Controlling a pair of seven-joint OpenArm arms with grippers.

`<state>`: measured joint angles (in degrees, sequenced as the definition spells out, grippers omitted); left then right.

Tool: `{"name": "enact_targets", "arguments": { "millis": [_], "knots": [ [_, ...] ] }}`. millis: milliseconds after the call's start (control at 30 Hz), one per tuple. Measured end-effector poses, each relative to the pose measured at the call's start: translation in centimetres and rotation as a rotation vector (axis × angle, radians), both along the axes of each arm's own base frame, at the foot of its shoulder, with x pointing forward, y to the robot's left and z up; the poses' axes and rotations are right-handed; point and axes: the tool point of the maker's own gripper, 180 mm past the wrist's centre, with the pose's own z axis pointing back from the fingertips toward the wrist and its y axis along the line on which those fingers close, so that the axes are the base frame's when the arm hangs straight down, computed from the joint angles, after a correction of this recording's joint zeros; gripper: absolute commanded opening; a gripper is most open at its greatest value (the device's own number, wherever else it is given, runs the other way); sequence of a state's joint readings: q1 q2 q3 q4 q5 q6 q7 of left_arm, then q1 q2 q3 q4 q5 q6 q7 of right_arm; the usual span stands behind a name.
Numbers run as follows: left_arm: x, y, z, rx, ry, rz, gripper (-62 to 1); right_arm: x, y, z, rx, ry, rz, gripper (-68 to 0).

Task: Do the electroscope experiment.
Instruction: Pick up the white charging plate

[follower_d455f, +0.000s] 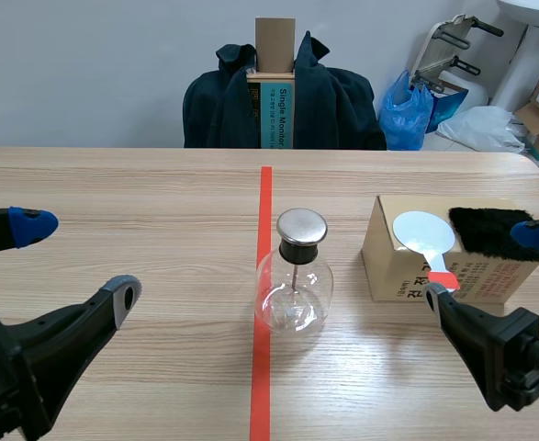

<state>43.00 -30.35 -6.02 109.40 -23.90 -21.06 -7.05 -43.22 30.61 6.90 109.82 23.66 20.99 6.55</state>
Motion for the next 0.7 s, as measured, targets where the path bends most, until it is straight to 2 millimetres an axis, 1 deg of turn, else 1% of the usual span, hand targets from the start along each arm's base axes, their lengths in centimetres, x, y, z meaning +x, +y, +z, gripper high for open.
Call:
{"name": "enact_targets", "arguments": {
  "millis": [700],
  "knots": [
    [0.02,0.00,0.01,0.000,-0.001,0.000,1.4,0.01,0.00,0.03,0.005,0.000,-0.002,0.4]
  ]
}}
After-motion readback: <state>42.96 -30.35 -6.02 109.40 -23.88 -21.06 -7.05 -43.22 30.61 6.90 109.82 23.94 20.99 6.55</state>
